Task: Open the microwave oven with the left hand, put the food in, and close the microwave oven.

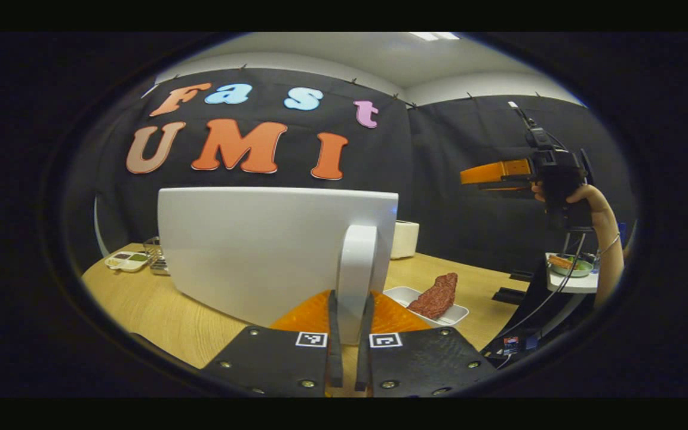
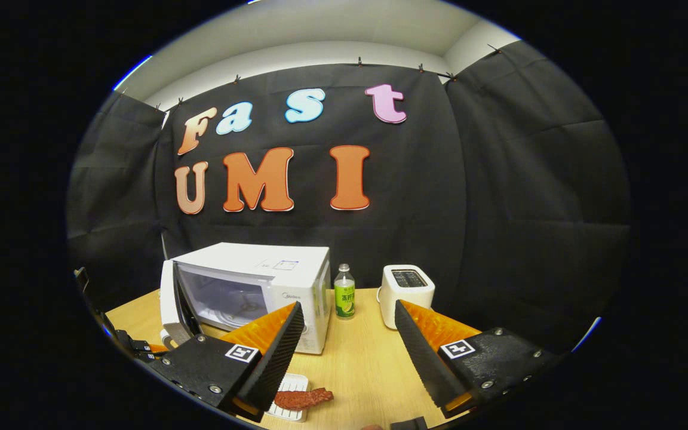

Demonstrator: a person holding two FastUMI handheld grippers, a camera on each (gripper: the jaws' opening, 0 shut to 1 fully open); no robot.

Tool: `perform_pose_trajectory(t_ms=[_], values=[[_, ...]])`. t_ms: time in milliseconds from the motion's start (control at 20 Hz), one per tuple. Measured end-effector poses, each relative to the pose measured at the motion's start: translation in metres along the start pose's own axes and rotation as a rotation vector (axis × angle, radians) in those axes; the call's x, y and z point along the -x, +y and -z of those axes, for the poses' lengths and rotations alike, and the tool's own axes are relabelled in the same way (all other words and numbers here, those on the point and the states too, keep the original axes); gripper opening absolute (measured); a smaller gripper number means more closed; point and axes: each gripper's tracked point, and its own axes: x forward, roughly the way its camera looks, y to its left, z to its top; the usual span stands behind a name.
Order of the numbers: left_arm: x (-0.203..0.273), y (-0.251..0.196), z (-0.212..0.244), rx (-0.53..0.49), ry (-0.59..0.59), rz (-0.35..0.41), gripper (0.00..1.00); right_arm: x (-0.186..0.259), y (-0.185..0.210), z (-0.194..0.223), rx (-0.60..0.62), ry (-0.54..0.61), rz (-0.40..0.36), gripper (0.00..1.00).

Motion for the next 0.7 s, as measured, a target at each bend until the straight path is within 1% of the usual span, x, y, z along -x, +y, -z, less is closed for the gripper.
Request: perform_pose_trajectory(t_ms=[100,150,200,250,300,350,450,500,600,650,700], values=[[0.019,0.009,0.001,-0.012,-0.004,-0.031,0.11,-0.001,0.01,0.003,0.006,0.01,-0.016,0.95],[0.03,0.014,0.001,-0.009,-0.003,-0.048,0.07,0.0,0.015,0.003,0.009,0.011,-0.022,0.95],[0.04,0.021,0.001,0.001,-0.001,-0.069,0.08,0.001,0.02,0.003,0.011,0.012,-0.03,0.95],[0.054,0.028,0.002,0.013,-0.005,-0.1,0.11,0.001,0.026,0.005,0.011,0.012,-0.038,0.95],[0.068,0.037,0.0,0.02,-0.011,-0.143,0.12,0.003,0.031,0.007,0.011,0.013,-0.047,0.95],[0.083,0.048,0.0,0.025,-0.014,-0.192,0.14,0.004,0.037,0.007,0.011,0.014,-0.057,0.95],[0.118,0.074,-0.001,0.019,-0.008,-0.315,0.17,0.007,0.046,0.012,0.009,0.018,-0.072,0.95],[0.136,0.084,-0.004,0.018,-0.012,-0.363,0.17,0.008,0.05,0.014,0.007,0.019,-0.08,0.95],[0.17,0.097,-0.009,0.041,-0.022,-0.432,0.19,0.009,0.058,0.019,-0.003,0.024,-0.093,0.95],[0.193,0.115,-0.014,0.029,-0.026,-0.5,0.31,0.01,0.062,0.021,-0.01,0.028,-0.101,0.95],[0.209,0.128,-0.013,0.019,-0.029,-0.558,0.46,0.01,0.066,0.024,-0.017,0.032,-0.108,0.95]])
